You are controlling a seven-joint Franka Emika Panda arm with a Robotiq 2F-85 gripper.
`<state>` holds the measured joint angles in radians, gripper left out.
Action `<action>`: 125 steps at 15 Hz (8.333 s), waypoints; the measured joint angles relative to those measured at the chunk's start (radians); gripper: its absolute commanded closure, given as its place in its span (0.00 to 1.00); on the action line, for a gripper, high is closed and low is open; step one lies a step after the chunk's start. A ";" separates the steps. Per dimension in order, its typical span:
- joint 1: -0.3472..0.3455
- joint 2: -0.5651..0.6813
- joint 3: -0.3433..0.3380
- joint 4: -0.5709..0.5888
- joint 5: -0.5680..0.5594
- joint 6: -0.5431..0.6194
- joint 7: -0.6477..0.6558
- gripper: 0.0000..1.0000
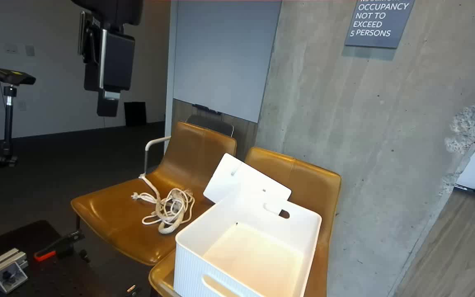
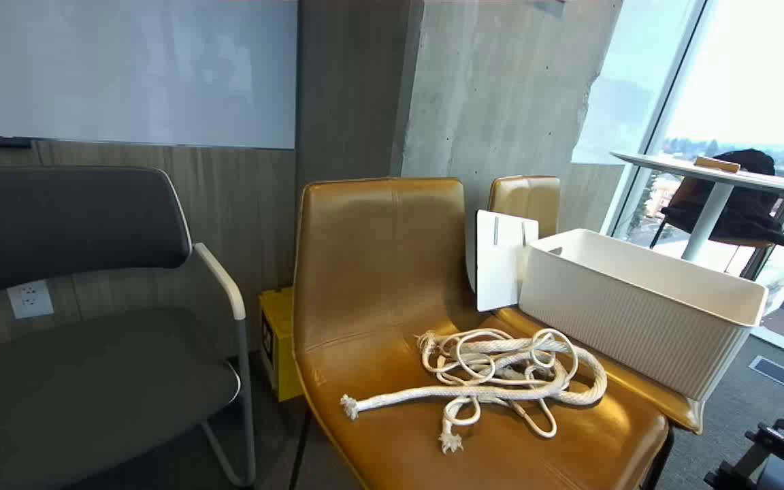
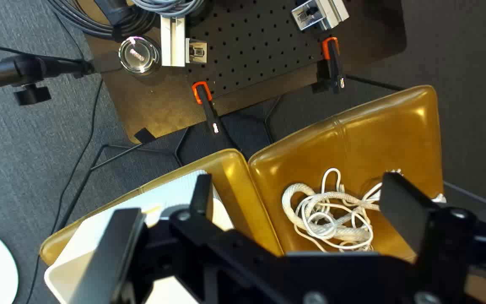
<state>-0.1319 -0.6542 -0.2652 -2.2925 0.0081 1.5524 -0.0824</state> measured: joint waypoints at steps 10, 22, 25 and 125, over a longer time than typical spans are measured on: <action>0.000 -0.001 0.000 0.004 0.000 0.000 0.000 0.00; 0.007 0.020 0.019 0.004 0.000 0.013 -0.025 0.00; 0.052 0.070 0.085 0.002 -0.002 0.103 -0.075 0.00; 0.025 1.247 0.105 1.447 -0.486 0.056 -0.490 1.00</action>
<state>-0.1070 0.5933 -0.1598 -0.8455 -0.4781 1.6084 -0.5723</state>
